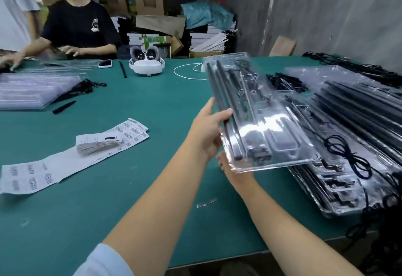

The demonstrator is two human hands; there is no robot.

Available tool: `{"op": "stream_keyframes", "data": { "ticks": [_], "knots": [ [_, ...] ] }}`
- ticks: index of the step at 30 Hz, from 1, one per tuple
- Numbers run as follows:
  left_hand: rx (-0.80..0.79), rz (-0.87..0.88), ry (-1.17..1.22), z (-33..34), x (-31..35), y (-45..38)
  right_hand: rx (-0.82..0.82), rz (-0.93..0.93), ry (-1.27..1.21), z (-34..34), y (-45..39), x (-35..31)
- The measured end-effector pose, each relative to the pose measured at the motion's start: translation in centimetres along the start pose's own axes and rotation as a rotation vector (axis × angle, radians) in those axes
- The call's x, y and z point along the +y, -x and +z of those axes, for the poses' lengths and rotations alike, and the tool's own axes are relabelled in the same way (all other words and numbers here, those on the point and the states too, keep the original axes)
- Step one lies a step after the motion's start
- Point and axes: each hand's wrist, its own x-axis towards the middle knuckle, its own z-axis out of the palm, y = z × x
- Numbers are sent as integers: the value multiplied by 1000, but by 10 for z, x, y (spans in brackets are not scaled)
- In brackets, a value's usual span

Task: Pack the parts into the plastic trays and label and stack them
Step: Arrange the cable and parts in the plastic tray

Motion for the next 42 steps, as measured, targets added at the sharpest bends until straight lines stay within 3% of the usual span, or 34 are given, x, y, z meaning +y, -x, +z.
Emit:
{"op": "stream_keyframes", "data": {
  "ticks": [1,2,3,4,5,7,9,12,14,16,18,20,23,27,32,38,42],
  "knots": [
    [19,-4,4,-6,-3,1,35,-20,80,-7,7,2],
    [41,-22,14,-13,-5,2,65,-37,349,-9,19,10],
    [65,-44,2,-18,-8,2,44,-133,353,-10,29,20],
    [83,-65,-21,-22,-10,4,-42,-100,370,-15,50,16],
    [96,-86,-47,-25,-13,5,-6,-273,475,-23,61,24],
    [113,-118,-61,-27,-17,6,32,-354,512,-39,91,29],
    [131,-141,-50,-27,-20,4,204,-455,433,-60,115,25],
    [139,-157,-1,-28,-20,0,595,-635,527,-97,141,21],
    [112,-150,3,-27,-18,-3,773,-601,676,-126,147,24],
    [88,-132,-1,-21,-15,-5,851,-411,818,-154,145,34],
    [93,-123,14,-15,-13,-7,821,-199,831,-173,143,44],
    [76,-111,36,-7,-11,-9,745,-102,808,-188,142,54],
    [37,-82,35,3,-12,-11,629,-169,853,-201,145,67],
    [45,-75,25,15,-17,-13,765,-285,712,-207,152,75],
    [-31,-121,13,37,-27,-9,904,-195,263,-210,168,95],
    [-66,-108,80,67,-30,-10,706,-39,280,-223,182,122],
    [-72,-92,55,72,-29,-10,837,51,256,-228,180,131]
  ]
}}
